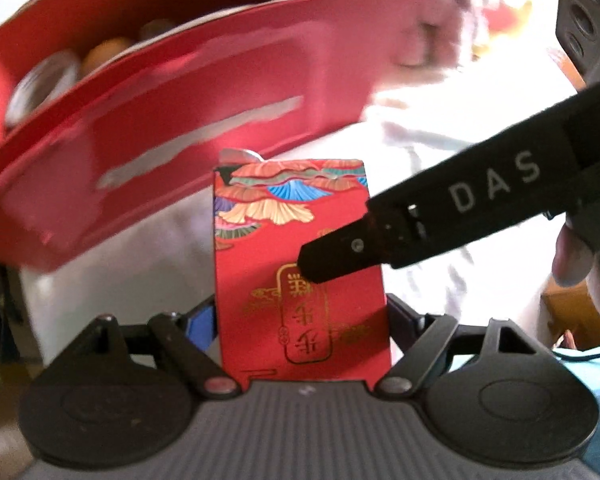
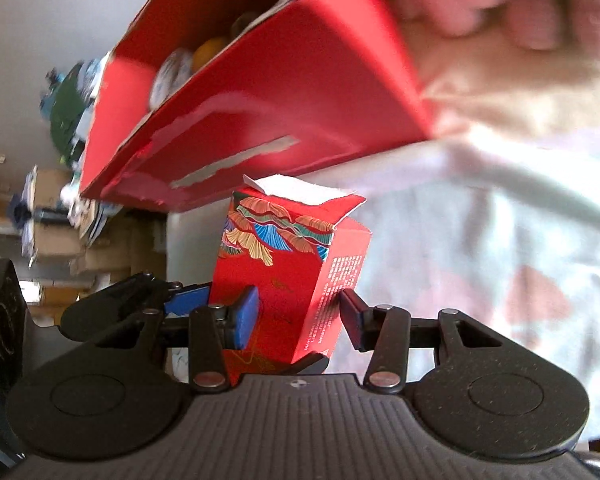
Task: Organize objects
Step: 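Close the right gripper on the red gift box and lift it, then carry the red gift box with the right gripper over the red box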
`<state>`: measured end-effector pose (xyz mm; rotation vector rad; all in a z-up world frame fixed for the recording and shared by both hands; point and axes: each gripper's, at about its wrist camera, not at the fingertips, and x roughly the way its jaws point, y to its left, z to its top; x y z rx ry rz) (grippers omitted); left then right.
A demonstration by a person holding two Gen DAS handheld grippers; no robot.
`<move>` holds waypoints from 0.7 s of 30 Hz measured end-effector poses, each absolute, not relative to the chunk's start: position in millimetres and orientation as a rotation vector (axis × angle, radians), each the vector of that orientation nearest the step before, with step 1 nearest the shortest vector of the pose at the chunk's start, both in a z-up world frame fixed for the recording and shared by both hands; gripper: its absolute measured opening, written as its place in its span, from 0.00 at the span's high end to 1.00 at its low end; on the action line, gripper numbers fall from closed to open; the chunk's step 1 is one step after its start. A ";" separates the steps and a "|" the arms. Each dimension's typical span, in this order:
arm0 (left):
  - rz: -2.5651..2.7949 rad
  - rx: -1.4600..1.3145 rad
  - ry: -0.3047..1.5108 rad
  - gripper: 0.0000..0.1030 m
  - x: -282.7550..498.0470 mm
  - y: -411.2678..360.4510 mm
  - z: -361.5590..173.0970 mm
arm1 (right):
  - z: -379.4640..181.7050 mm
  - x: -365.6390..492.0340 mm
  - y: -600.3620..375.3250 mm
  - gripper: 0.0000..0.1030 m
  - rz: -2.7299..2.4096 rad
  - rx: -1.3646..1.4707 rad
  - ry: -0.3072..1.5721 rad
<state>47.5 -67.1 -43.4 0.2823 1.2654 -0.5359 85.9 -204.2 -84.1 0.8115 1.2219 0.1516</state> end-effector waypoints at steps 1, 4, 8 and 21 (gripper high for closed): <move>-0.562 0.297 1.259 0.21 46.9 -74.8 -42.7 | -82.4 81.0 -210.5 0.52 0.131 0.818 1.215; -0.642 0.351 1.236 0.21 44.8 -100.5 -40.1 | -77.4 63.5 -229.8 0.52 0.060 0.843 1.187; -0.732 0.414 1.202 0.21 44.9 -131.9 -36.2 | -67.8 38.5 -251.2 0.52 -0.040 0.874 1.135; -0.899 0.467 0.975 0.21 57.1 -187.2 26.9 | 3.6 3.7 -289.9 0.52 -0.200 0.813 0.893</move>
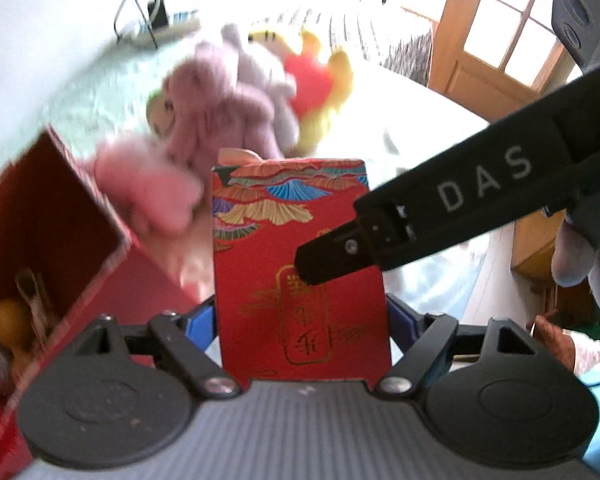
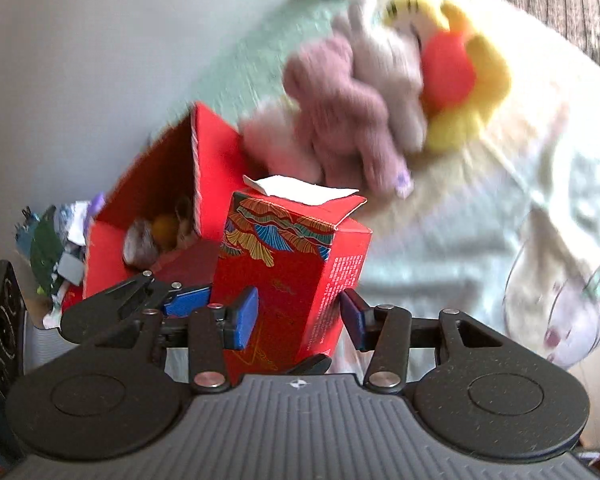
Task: Organize objects
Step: 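Carry the red gift box with the right gripper over the red box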
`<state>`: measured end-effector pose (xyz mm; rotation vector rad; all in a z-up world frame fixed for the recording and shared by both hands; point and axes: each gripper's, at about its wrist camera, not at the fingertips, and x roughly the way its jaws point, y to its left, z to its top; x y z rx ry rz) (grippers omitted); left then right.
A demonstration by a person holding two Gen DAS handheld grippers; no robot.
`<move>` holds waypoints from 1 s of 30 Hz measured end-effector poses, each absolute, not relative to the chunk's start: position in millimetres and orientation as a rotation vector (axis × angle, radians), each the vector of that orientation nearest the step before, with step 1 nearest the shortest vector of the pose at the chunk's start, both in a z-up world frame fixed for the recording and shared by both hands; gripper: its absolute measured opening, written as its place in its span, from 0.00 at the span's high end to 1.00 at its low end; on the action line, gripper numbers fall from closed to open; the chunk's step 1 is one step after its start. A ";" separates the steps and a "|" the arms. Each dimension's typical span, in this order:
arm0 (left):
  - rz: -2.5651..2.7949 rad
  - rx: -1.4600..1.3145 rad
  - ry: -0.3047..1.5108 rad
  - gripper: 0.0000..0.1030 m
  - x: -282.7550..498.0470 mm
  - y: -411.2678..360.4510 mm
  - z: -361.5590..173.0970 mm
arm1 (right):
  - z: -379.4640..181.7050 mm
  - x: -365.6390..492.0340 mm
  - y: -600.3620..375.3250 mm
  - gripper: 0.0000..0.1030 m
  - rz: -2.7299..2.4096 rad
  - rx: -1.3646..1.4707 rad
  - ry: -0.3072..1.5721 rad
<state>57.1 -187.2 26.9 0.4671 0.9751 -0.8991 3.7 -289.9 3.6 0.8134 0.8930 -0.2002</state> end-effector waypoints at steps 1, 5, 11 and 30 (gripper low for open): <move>-0.900 0.459 0.956 0.21 57.0 -185.4 30.3 | 8.5 6.3 -289.8 0.52 -0.198 0.803 0.875; -0.880 0.428 0.877 0.21 73.6 -185.5 54.5 | 30.7 29.2 -280.4 0.52 -0.168 0.748 0.808; -0.792 0.387 0.781 0.21 96.8 -161.0 87.2 | 58.3 68.8 -268.2 0.52 -0.079 0.647 0.741; -0.575 0.125 0.834 0.21 182.5 -75.1 79.3 | 61.8 200.7 -213.2 0.52 0.141 0.367 0.891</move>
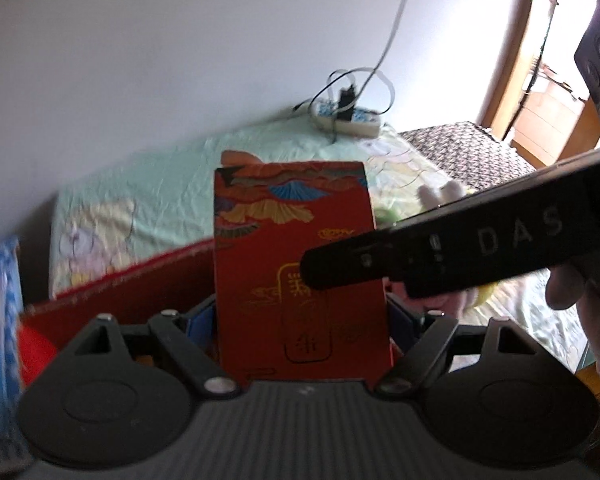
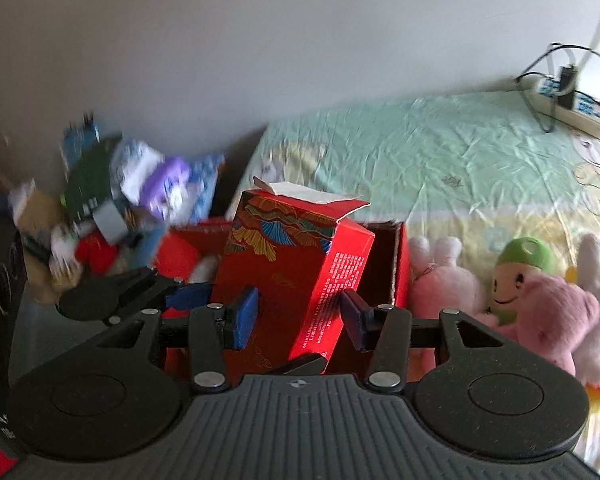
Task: Organize objects
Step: 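Carry the red gift box with the right gripper over the red box, then lower the gift box into the red box beside the shoe and open the right gripper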
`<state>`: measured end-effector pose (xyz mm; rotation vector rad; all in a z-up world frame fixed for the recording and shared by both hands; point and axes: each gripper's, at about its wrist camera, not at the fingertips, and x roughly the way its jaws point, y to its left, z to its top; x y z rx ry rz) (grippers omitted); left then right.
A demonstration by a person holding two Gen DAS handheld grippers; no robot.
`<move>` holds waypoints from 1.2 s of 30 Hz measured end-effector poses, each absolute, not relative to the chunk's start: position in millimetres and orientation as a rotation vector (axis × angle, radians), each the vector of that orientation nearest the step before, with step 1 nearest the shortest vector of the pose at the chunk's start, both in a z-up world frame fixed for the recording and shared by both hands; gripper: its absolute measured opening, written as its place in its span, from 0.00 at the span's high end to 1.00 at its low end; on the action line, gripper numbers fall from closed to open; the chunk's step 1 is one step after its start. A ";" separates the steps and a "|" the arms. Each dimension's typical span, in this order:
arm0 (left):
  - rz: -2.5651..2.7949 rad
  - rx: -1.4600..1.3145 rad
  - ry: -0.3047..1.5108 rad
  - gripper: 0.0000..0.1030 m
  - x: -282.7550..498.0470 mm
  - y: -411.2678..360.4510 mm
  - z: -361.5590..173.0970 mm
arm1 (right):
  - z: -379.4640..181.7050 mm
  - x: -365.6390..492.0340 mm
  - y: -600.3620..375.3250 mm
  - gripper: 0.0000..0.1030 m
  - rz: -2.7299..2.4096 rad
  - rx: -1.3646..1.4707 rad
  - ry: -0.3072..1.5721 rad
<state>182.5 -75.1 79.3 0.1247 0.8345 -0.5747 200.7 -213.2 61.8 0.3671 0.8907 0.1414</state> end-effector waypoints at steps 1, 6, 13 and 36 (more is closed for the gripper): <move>-0.566 0.114 0.854 0.21 186.1 -73.1 73.7 | 57.4 206.2 -210.3 0.52 0.150 0.348 0.912; -0.523 0.035 0.954 0.21 200.0 -64.8 46.7 | 38.1 229.8 -196.9 0.52 0.199 0.257 1.016; -0.501 -0.052 1.083 0.21 211.9 -62.1 17.0 | 22.0 249.8 -180.3 0.52 0.238 0.092 1.143; -0.468 -0.101 1.205 0.14 226.5 -63.9 -15.1 | -3.6 275.8 -173.8 0.48 0.201 0.019 1.197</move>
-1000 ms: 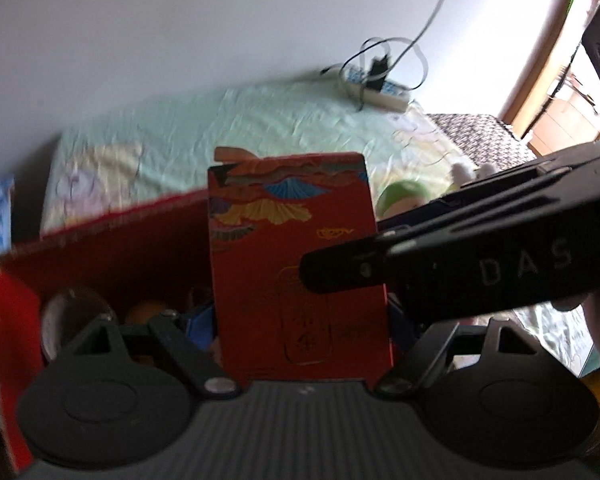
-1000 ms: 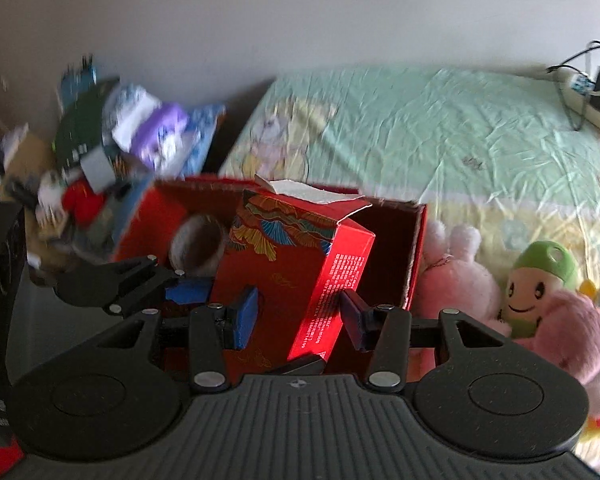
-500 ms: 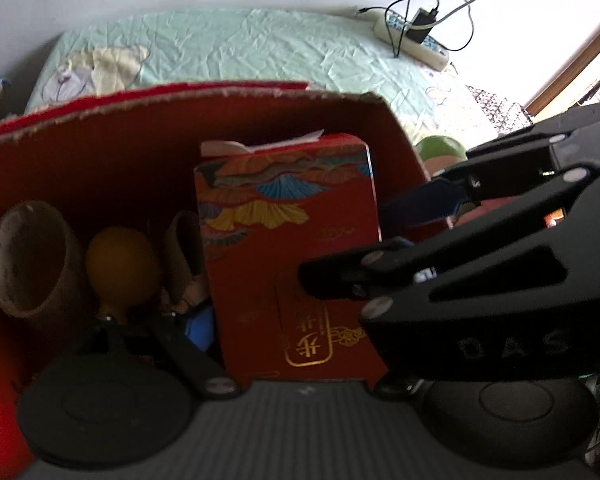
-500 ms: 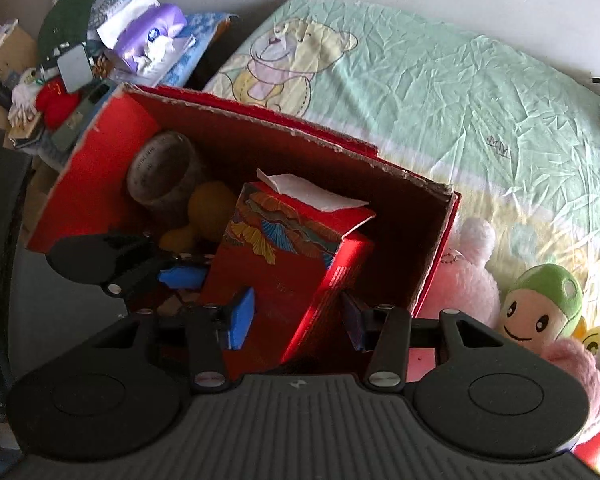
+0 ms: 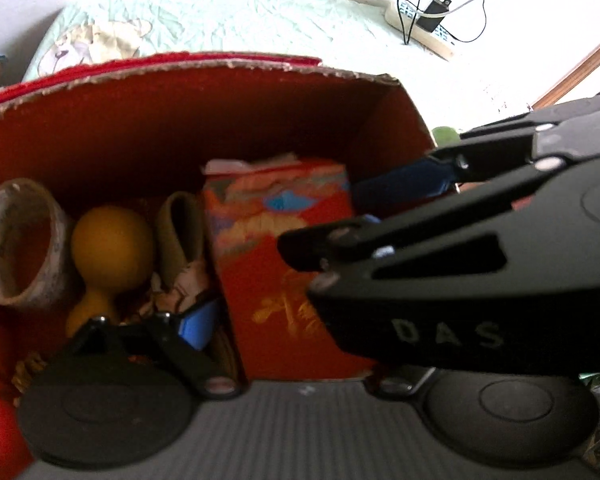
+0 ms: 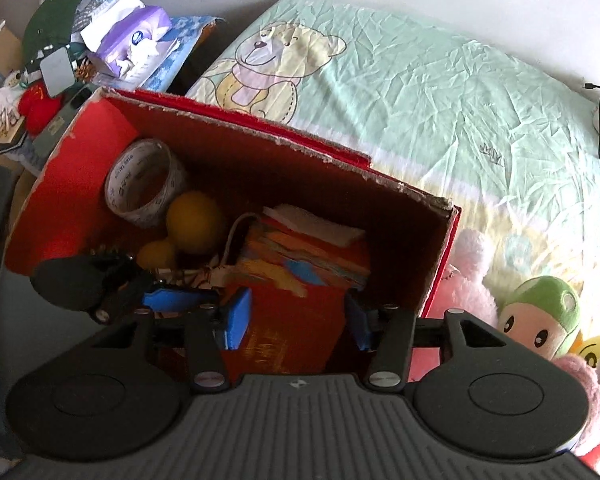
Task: Organize objects
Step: 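Lower the gift box into the red box beside the shoe and open the right gripper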
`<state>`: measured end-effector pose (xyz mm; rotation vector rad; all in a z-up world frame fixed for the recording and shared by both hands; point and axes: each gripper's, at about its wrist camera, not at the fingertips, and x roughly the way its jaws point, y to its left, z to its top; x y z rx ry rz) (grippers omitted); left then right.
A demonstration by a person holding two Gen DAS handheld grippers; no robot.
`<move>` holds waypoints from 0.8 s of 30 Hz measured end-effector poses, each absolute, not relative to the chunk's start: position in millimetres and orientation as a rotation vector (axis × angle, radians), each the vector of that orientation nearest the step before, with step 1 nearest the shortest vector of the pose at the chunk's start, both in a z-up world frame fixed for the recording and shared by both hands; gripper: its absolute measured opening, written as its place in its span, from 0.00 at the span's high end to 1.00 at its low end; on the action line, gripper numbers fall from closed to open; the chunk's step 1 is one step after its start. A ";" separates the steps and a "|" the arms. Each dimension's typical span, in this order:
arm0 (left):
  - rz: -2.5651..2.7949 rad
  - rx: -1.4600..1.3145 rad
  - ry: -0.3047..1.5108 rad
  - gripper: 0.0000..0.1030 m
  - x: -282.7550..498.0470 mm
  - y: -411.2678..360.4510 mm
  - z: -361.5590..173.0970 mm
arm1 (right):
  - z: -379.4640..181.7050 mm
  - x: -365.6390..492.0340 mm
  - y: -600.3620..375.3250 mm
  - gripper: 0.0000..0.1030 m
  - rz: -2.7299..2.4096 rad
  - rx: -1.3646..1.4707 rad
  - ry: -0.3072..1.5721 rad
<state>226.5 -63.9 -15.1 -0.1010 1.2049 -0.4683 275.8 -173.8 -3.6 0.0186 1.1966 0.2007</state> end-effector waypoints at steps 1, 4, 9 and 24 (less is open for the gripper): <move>-0.465 -0.097 1.203 0.14 226.0 -63.9 -14.8 | -3.9 276.7 -174.4 0.48 0.198 0.021 1.192; -0.468 -0.093 1.200 0.14 225.2 -62.7 -15.3 | -3.8 276.2 -177.5 0.48 0.188 0.039 1.176; -0.466 -0.076 1.188 0.20 222.2 -57.2 -13.4 | -2.8 273.2 -180.3 0.49 0.175 0.079 1.150; -0.337 0.040 1.099 0.31 211.3 -20.4 -0.2 | -6.3 262.8 -169.5 0.53 0.085 0.198 1.048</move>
